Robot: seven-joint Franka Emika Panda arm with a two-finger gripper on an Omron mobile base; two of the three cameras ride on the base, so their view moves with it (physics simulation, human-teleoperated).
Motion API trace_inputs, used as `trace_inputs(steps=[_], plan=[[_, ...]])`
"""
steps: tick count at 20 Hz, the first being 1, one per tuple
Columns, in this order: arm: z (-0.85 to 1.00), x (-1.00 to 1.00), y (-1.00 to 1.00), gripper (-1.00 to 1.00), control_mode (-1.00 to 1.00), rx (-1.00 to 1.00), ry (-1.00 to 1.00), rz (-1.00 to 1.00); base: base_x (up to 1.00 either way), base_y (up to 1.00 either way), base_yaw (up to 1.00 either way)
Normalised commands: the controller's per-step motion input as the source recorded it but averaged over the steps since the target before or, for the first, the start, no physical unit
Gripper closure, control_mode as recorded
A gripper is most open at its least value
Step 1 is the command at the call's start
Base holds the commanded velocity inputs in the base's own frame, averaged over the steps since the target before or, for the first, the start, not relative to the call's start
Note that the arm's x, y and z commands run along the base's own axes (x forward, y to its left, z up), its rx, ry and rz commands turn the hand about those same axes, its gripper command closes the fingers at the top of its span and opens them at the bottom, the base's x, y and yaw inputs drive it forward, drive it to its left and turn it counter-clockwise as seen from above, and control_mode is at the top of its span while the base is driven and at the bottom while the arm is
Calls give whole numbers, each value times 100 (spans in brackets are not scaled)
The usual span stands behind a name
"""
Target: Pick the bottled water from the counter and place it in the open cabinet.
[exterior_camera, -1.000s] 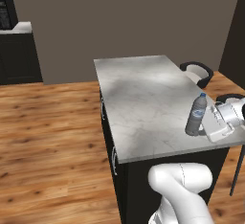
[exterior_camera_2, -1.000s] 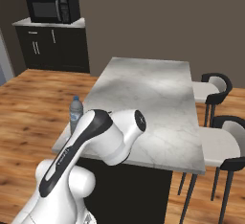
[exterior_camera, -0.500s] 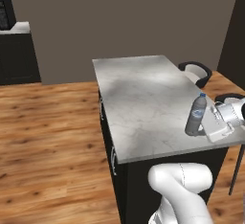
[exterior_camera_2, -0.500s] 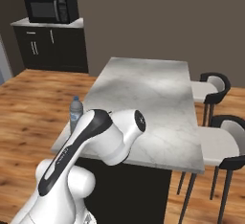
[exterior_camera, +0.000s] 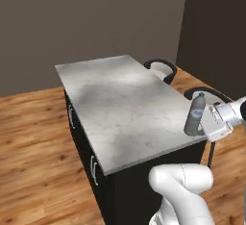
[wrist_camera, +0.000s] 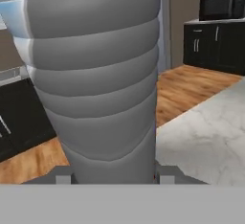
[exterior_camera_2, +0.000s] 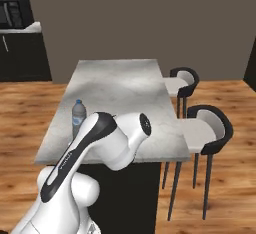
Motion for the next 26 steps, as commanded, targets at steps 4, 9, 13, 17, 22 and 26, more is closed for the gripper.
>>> trace_inputs(steps=[4,9,13,17,22,26], plan=[[0,0,0,100,100,0,0,0,10,34,-55],[0,0,0,100,100,0,0,0,3,43,-62],[0,0,0,100,100,0,0,0,15,46,-69],[0,0,0,100,100,0,0,0,8,38,-69],[0,0,0,100,100,0,0,0,3,42,-70],[0,0,0,100,100,0,0,0,0,24,-70]])
